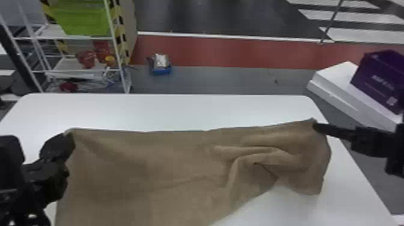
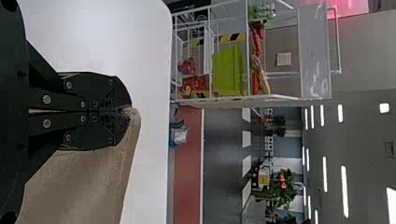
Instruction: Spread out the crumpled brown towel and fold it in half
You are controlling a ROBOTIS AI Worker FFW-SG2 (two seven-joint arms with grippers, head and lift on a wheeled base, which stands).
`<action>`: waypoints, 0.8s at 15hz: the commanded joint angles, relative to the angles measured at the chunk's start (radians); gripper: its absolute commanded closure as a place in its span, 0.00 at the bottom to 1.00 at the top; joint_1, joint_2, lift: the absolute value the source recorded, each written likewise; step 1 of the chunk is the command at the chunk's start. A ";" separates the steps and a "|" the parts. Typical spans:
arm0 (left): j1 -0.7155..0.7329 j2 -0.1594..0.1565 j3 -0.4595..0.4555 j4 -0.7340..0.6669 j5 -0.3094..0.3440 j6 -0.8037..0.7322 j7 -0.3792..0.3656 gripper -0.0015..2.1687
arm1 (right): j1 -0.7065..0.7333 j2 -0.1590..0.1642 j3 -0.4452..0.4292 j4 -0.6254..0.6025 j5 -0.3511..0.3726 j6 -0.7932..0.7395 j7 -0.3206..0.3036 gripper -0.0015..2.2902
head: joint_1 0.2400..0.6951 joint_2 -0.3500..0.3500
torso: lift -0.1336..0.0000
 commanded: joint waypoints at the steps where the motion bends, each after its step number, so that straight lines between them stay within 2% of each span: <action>1: -0.028 -0.003 0.055 -0.001 0.049 -0.008 0.006 0.67 | 0.052 0.000 -0.074 -0.072 -0.031 0.000 0.004 0.66 | 1.00 0.39 | 0.07; 3: -0.053 -0.003 0.081 0.002 0.080 -0.021 0.004 0.67 | 0.075 0.000 -0.155 -0.110 -0.086 0.015 0.006 0.66 | 1.00 0.39 | 0.07; 5: -0.066 -0.003 0.080 0.007 0.072 -0.021 0.006 0.67 | 0.135 0.005 -0.206 -0.191 -0.126 0.015 0.006 0.66 | 1.00 0.38 | 0.07; 8: -0.065 -0.002 0.087 -0.004 0.080 -0.021 0.001 0.67 | 0.159 0.017 -0.332 -0.254 -0.261 0.119 0.015 0.66 | 1.00 0.36 | 0.07; 10: -0.056 -0.002 0.100 -0.044 0.098 -0.021 -0.003 0.67 | 0.187 0.037 -0.387 -0.303 -0.295 0.156 0.024 0.66 | 1.00 0.35 | 0.07; 12: -0.042 0.000 0.107 -0.081 0.108 0.001 -0.009 0.67 | 0.192 0.038 -0.435 -0.356 -0.330 0.242 0.030 0.66 | 1.00 0.34 | 0.07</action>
